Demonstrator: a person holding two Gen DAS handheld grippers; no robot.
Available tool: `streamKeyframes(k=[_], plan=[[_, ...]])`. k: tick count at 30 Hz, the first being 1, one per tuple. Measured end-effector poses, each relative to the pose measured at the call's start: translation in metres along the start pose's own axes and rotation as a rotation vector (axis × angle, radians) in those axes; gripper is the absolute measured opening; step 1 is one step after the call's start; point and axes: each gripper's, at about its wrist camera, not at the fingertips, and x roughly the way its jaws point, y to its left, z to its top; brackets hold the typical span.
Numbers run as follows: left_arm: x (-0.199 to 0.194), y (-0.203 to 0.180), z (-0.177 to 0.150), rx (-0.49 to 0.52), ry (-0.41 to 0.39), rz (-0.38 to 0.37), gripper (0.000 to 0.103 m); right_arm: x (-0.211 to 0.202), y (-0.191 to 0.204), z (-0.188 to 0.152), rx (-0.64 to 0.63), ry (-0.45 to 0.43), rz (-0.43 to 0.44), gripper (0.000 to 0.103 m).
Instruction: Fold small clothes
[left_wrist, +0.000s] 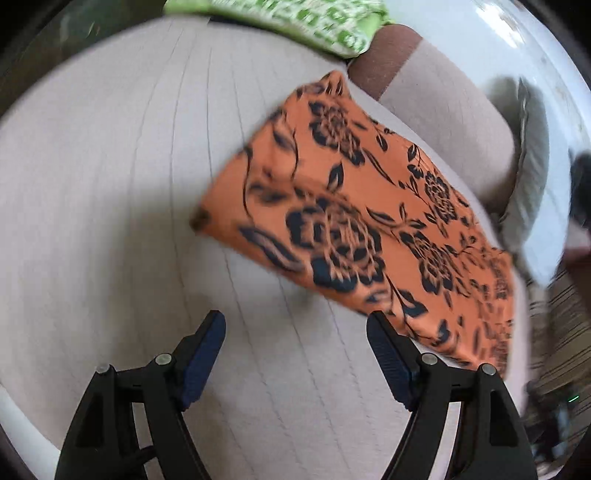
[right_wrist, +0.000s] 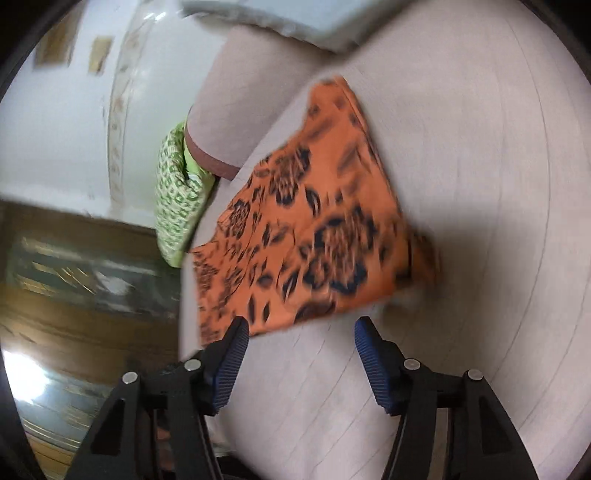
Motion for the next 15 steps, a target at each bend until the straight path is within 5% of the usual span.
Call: streamKeyframes(k=[4,8,15], plan=[[0.018,0.003,0.002,-0.158,0.052,-0.203,0.081,0.015,-0.011,-0.009,0.090,0.036,0.032,0.063],[0.034,0.002,0.015,-0.272,-0.008,-0.252,0.091,0.028,-0.023,-0.005,0.175,0.019,0.036,0.064],[0.058,0.002,0.037,-0.387,-0.094,-0.354,0.092,0.045,-0.035,0.018,0.266,-0.052,0.028,0.064]])
